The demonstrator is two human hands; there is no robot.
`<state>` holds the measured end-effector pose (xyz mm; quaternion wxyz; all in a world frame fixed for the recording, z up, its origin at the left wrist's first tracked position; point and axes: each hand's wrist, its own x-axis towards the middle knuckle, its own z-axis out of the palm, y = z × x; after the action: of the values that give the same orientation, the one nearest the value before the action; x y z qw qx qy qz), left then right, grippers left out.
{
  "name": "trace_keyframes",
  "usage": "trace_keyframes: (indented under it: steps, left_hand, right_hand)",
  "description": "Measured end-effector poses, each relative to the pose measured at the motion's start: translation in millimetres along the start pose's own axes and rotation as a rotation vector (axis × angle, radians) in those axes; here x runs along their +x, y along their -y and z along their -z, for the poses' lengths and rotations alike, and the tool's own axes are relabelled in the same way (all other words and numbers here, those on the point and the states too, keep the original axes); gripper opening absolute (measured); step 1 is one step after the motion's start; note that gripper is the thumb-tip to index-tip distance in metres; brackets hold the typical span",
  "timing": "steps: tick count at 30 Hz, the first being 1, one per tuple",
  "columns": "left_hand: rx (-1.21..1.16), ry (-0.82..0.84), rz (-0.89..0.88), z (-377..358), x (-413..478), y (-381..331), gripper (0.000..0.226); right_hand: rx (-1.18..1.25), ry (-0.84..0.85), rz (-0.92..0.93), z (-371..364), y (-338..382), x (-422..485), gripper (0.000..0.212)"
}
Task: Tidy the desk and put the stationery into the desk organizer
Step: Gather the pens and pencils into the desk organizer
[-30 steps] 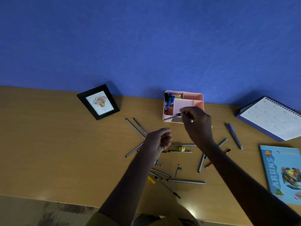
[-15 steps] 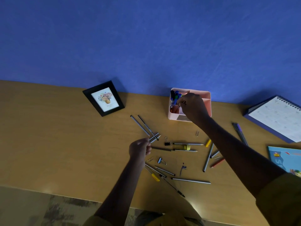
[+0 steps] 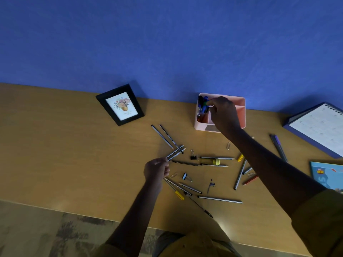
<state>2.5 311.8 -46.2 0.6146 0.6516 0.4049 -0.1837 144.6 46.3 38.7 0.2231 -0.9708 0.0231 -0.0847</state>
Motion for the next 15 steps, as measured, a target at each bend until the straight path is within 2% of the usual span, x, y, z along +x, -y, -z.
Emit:
trace_keyframes:
  steps: [6,10,15]
  left_hand:
    - [0.013,0.002,-0.011,3.3,-6.4,9.4,0.014]
    - [0.044,0.001,-0.028,3.7,-13.2,18.5,0.011]
    - [0.200,-0.042,-0.072,5.1,-28.4,37.1,0.001]
  right_hand:
    - [0.121,-0.074,0.017,7.8,-4.2,-26.6,0.015]
    - [0.196,-0.057,0.025,10.2,-13.0,-66.0,0.013]
    - [0.275,-0.001,0.018,8.5,-30.7,-130.6,0.008]
